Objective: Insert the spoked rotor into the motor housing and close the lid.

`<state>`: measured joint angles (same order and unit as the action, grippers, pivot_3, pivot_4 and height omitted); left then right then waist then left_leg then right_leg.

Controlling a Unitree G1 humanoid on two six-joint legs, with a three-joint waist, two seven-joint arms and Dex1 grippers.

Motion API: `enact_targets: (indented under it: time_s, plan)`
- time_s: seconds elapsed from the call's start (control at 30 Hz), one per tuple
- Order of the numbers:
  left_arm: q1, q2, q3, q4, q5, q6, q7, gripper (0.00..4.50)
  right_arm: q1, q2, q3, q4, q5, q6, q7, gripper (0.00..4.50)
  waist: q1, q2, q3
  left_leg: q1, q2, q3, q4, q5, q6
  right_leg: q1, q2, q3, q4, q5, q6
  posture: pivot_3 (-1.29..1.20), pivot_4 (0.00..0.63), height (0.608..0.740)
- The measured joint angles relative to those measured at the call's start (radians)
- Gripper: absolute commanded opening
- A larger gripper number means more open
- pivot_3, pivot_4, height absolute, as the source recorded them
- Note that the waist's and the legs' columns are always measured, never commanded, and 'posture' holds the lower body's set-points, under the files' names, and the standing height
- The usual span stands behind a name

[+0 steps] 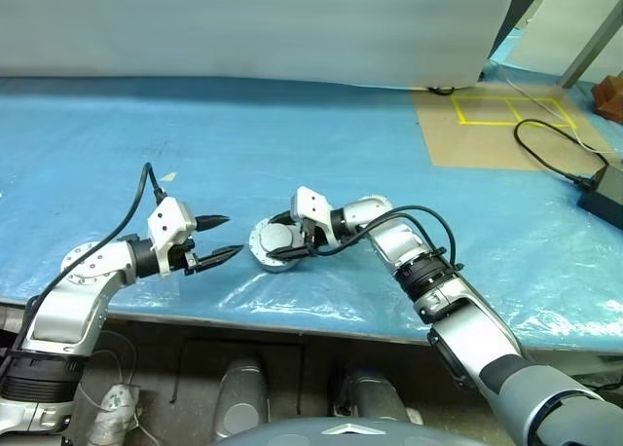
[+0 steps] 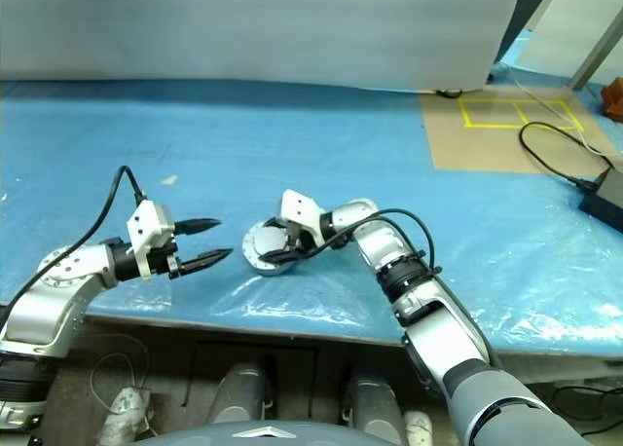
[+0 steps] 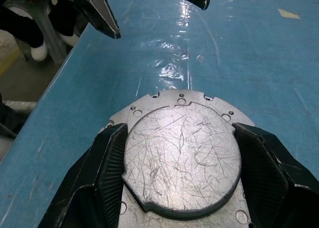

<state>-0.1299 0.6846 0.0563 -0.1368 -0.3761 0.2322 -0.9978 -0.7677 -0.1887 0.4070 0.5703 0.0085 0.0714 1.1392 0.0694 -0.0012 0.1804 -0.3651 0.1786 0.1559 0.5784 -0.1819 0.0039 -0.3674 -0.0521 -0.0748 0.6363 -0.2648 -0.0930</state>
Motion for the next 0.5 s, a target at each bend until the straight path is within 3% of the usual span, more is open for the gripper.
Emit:
enact_targets:
  time_s: [0.13, 0.23, 0.33, 0.5]
  plan:
    - [-0.023, -0.028, -0.033, 0.005, 0.007, 0.006, 0.004, 3.29, 0.000, 0.000, 0.000, 0.001, 0.000, -0.002, 0.001, 2.98, 0.000, 0.000, 0.000, 0.000, 0.000, 0.000, 0.000, 0.000, 0.000, -0.001, 0.000, 0.000, 0.000, 0.000, 0.000, 0.00, 0.150, 0.740]
    - [-0.031, -0.037, -0.046, 0.013, 0.010, 0.004, 0.004, 2.75, 0.000, 0.000, 0.000, 0.001, 0.000, -0.002, 0.003, 2.98, 0.000, 0.001, -0.001, 0.000, 0.000, 0.000, -0.001, 0.000, 0.000, -0.001, 0.000, 0.000, -0.001, 0.000, 0.000, 0.00, 0.150, 0.740]
    - [-0.043, -0.044, -0.051, 0.036, 0.018, 0.002, 0.006, 1.73, 0.000, 0.000, 0.000, 0.001, 0.000, -0.002, 0.003, 2.98, 0.000, 0.001, -0.001, 0.000, 0.000, 0.000, -0.001, 0.000, 0.000, -0.001, 0.000, 0.000, -0.001, 0.000, 0.000, 0.00, 0.150, 0.740]
    - [-0.052, -0.045, -0.057, 0.048, 0.031, -0.006, 0.009, 1.73, 0.000, -0.001, 0.000, 0.002, 0.000, -0.007, 0.003, 2.98, 0.000, 0.001, -0.001, 0.000, 0.000, 0.000, -0.002, 0.000, 0.000, -0.001, 0.000, 0.000, -0.002, 0.000, 0.000, 0.00, 0.150, 0.740]
